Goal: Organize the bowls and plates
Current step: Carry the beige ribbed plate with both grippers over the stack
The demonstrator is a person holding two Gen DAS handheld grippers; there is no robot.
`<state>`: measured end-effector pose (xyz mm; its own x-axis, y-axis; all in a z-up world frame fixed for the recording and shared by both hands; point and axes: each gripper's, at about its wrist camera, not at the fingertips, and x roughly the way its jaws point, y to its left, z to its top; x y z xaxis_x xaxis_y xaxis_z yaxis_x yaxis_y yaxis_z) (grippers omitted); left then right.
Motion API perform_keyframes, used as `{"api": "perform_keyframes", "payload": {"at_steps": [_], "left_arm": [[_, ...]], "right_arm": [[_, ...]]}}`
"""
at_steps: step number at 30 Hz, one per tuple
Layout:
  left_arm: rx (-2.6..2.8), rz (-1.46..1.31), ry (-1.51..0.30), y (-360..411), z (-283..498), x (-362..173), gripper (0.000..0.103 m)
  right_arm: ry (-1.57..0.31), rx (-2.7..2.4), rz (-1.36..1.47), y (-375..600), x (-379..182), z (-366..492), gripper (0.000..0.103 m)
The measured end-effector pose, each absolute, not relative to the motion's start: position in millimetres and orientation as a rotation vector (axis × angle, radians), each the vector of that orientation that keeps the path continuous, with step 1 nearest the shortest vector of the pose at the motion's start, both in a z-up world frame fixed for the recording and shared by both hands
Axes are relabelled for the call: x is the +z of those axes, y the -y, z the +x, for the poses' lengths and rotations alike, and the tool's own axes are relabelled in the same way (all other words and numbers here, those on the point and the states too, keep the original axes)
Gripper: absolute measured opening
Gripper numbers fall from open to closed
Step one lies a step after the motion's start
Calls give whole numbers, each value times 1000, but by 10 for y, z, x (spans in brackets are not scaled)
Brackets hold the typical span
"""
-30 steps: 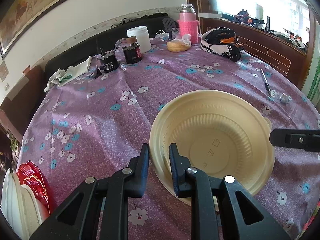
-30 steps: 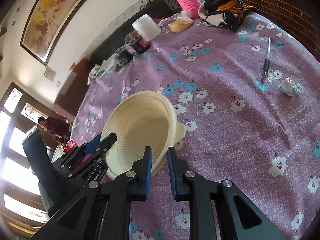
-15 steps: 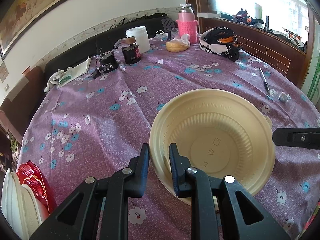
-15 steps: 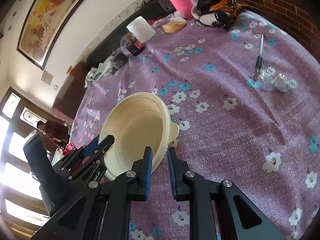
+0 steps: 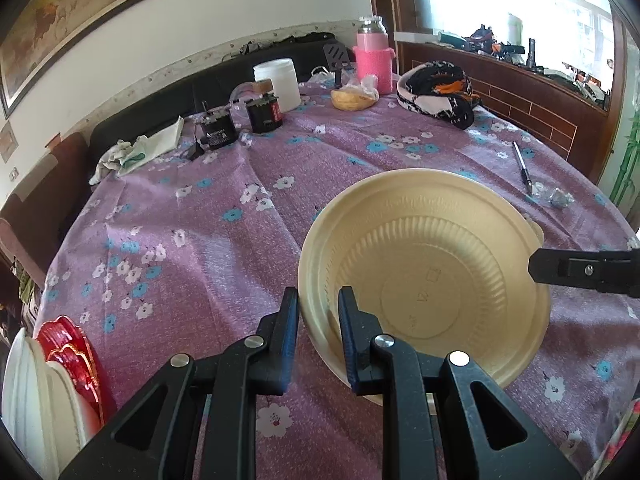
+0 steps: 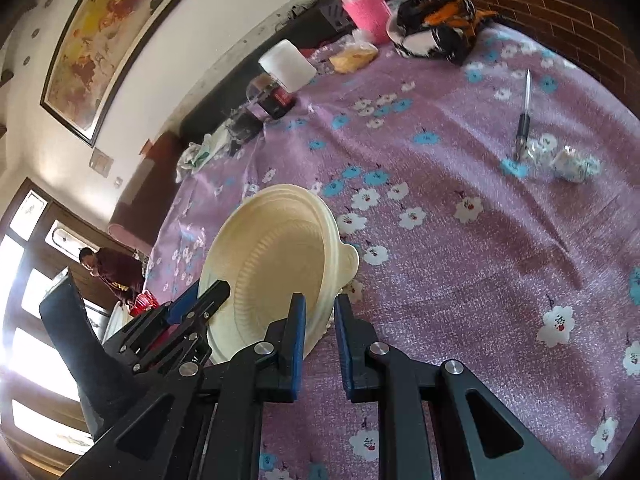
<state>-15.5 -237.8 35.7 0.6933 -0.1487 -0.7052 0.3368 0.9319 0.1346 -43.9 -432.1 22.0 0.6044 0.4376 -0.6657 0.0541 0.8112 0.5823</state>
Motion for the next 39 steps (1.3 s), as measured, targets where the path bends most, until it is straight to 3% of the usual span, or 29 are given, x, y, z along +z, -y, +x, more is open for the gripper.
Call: {"api": "perform_keyframes", "payload": {"at_steps": [39], "left_arm": [[-132,140,-517,1243,-1439,1249,21]], "right_arm": [[-751,391,391,3201,1142,-1223,16]]}}
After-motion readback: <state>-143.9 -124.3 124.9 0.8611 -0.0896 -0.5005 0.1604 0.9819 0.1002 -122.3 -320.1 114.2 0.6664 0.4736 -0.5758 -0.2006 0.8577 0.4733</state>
